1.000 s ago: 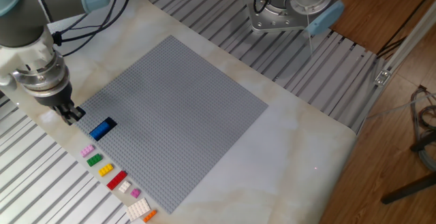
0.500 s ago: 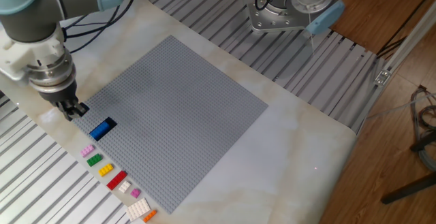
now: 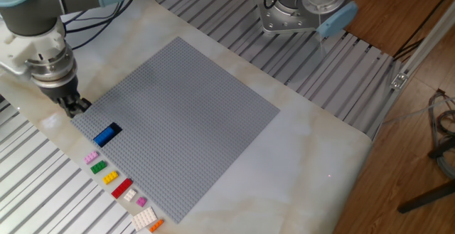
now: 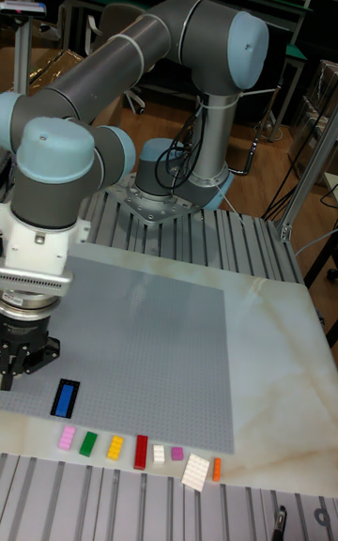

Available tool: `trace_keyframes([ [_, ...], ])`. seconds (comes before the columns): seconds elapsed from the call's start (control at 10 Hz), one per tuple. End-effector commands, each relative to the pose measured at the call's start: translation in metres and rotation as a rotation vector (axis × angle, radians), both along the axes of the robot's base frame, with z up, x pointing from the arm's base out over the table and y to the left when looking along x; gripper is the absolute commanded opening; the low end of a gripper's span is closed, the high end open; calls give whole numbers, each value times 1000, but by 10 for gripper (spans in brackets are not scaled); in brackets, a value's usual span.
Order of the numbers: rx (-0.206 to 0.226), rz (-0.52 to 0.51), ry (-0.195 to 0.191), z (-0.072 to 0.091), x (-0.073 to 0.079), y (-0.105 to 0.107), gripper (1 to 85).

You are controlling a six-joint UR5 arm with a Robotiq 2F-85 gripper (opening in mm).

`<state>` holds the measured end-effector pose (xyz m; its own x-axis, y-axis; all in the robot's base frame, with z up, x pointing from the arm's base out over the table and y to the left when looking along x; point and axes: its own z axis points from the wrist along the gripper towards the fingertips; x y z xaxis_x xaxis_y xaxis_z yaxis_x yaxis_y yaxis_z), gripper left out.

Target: Stack small Lego blocks one on top of the other

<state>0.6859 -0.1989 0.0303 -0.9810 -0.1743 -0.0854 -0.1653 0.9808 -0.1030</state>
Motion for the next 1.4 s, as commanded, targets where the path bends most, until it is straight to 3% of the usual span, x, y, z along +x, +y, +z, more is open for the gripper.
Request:
trace_keyframes([
  [0.0, 7, 32, 36, -11, -17, -18, 10],
  [0.6, 30, 60, -5, -26, -9, -23, 10],
  [1.3, 69, 43, -43, -34, 0, -11, 10],
])
